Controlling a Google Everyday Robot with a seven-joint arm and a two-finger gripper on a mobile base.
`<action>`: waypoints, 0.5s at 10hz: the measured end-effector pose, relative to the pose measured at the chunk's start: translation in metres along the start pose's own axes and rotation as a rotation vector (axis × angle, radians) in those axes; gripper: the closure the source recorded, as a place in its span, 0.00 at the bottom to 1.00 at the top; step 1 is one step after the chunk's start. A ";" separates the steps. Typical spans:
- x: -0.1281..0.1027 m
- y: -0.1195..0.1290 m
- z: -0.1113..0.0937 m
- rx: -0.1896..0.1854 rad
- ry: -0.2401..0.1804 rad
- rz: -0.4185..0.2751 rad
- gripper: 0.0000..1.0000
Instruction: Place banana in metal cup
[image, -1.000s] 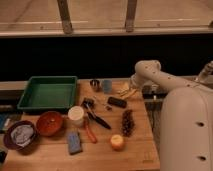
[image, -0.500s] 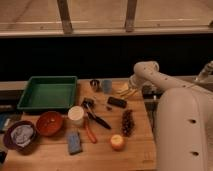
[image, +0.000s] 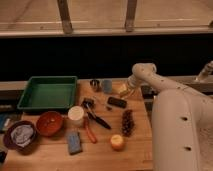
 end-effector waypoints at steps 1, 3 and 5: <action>0.000 0.004 0.002 -0.013 -0.001 -0.015 0.25; 0.006 0.005 0.007 -0.035 0.007 -0.032 0.27; 0.013 0.006 0.012 -0.049 0.021 -0.041 0.44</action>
